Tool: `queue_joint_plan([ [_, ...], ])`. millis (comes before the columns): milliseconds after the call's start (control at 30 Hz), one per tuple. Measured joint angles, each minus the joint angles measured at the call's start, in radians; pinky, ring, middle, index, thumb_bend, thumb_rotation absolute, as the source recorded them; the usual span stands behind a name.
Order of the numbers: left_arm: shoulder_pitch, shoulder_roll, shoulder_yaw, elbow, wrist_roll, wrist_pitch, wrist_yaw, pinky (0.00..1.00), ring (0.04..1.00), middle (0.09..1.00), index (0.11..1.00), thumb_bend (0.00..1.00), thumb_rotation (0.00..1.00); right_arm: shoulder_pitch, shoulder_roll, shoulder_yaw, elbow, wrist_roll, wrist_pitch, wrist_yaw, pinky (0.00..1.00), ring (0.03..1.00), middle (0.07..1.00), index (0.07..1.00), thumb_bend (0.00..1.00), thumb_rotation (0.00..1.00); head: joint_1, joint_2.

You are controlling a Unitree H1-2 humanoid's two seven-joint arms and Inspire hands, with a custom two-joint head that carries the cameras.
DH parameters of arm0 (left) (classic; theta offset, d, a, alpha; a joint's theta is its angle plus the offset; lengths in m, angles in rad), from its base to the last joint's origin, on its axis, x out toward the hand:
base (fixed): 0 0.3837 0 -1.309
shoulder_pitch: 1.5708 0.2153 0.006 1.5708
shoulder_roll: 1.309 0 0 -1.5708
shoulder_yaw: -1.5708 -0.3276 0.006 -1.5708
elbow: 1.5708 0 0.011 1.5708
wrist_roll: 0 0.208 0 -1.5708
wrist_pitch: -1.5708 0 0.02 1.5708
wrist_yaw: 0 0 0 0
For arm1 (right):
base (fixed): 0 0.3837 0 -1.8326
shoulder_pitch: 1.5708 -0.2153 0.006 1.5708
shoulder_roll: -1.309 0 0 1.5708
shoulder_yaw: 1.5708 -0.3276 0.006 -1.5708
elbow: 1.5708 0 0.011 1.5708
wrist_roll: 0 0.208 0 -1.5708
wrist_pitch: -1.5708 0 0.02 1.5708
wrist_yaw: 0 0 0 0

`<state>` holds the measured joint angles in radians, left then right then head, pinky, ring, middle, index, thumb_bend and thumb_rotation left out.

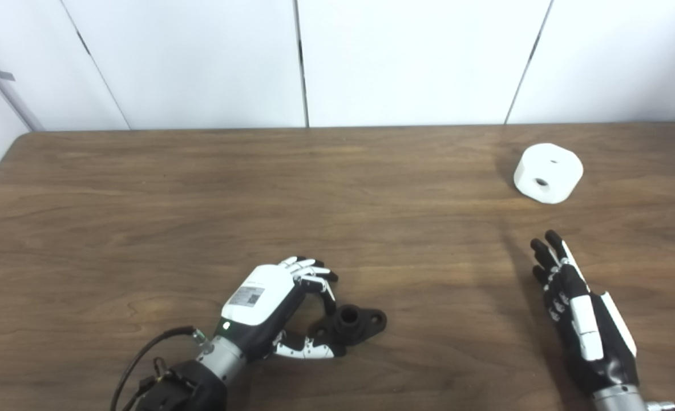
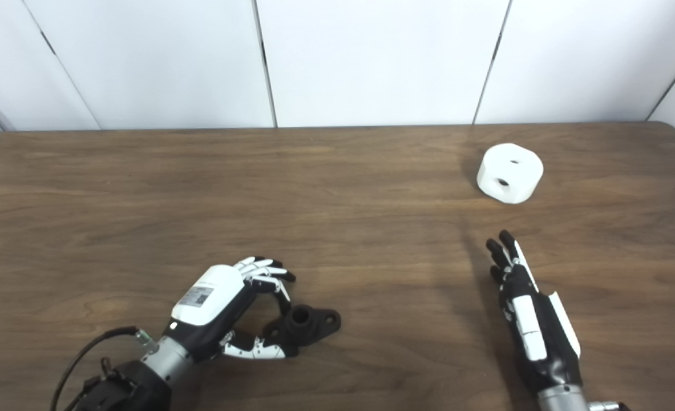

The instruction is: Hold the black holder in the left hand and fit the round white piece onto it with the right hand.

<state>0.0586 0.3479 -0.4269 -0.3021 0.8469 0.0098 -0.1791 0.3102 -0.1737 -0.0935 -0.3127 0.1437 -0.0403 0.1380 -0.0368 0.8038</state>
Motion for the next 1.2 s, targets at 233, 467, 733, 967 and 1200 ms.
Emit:
queue_joint_plan([
  [233,-0.003,-0.002,-0.012,0.020,0.062,-0.020,0.053,0.94,0.876,0.786,0.487,0.52,0.05,0.000,0.000,0.000,-0.005,0.000,0.004,0.000,1.00,1.000,0.964,1.000,0.63,0.96,-0.012,-0.003],
  [467,-0.004,-0.009,-0.016,0.047,0.063,-0.029,0.096,0.96,0.884,0.794,0.487,0.52,0.05,-0.007,-0.017,-0.033,-0.051,-0.049,0.041,-0.021,0.96,0.961,0.932,0.946,0.63,0.70,-0.026,-0.008],
  [733,-0.005,-0.010,-0.014,0.054,0.063,-0.034,0.108,0.93,0.877,0.795,0.487,0.52,0.05,-0.155,-0.068,-0.091,-0.091,-0.298,0.192,-0.104,1.00,0.950,0.918,0.914,0.82,0.42,-0.063,-0.037],
  [967,-0.001,-0.009,-0.009,0.072,0.062,-0.062,0.140,0.89,0.859,0.779,0.487,0.52,0.05,-0.281,-0.126,-0.090,-0.099,-0.456,0.319,-0.112,0.89,0.917,0.911,0.895,0.86,0.34,-0.107,-0.063],
  [1200,0.003,-0.006,-0.004,0.076,0.059,-0.072,0.143,0.89,0.856,0.777,0.487,0.52,0.05,-0.376,-0.179,-0.053,-0.048,-0.564,0.395,-0.098,0.96,0.971,0.948,0.897,0.88,0.39,-0.149,-0.075],
])
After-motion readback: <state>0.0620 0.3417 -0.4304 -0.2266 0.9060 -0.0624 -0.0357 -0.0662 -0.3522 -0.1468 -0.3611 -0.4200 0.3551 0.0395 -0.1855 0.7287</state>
